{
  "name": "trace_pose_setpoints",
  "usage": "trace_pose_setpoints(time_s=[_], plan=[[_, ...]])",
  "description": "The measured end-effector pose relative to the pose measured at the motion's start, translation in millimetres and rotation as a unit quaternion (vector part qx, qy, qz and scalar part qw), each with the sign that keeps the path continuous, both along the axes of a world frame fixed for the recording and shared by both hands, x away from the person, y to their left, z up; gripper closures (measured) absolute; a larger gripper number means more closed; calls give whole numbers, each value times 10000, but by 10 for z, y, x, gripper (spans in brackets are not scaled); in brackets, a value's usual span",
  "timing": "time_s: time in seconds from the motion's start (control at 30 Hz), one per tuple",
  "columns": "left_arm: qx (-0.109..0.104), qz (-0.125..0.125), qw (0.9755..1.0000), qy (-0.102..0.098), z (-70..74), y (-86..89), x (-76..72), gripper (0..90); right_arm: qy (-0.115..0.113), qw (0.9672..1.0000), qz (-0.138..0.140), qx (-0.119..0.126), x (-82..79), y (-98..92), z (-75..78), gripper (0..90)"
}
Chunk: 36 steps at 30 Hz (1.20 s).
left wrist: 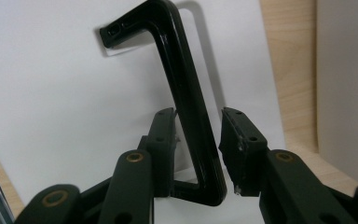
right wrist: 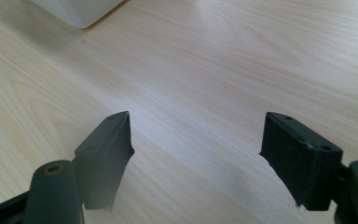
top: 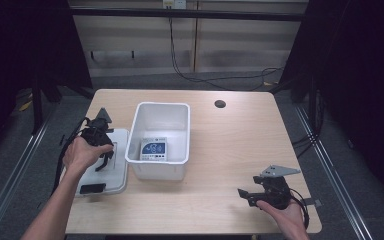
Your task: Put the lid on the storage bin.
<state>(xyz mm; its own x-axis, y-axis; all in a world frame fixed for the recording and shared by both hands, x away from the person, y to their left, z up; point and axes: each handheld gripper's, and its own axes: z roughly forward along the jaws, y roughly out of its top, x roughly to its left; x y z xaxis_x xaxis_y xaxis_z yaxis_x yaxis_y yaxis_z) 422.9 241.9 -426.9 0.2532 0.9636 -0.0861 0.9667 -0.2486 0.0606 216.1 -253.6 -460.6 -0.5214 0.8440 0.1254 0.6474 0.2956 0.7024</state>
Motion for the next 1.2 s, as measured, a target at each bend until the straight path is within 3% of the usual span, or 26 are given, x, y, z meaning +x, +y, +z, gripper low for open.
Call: trace_pose_setpoints(time_s=[0.2,0.6,0.97,1.2], plan=[[68,56,10000,12,-35,-19,-3,720,5,10000,3,-5,4,0,-3,238],[8,169,9998,77,125,202,-24,757,38,10000,-12,-5,9,6,-7,238],[265,309,9990,179,168,318,-10,824,44,10000,16,-21,14,9,-15,236],[160,465,9987,102,185,362,-11,850,47,10000,23,-21,14,9,-16,235]])
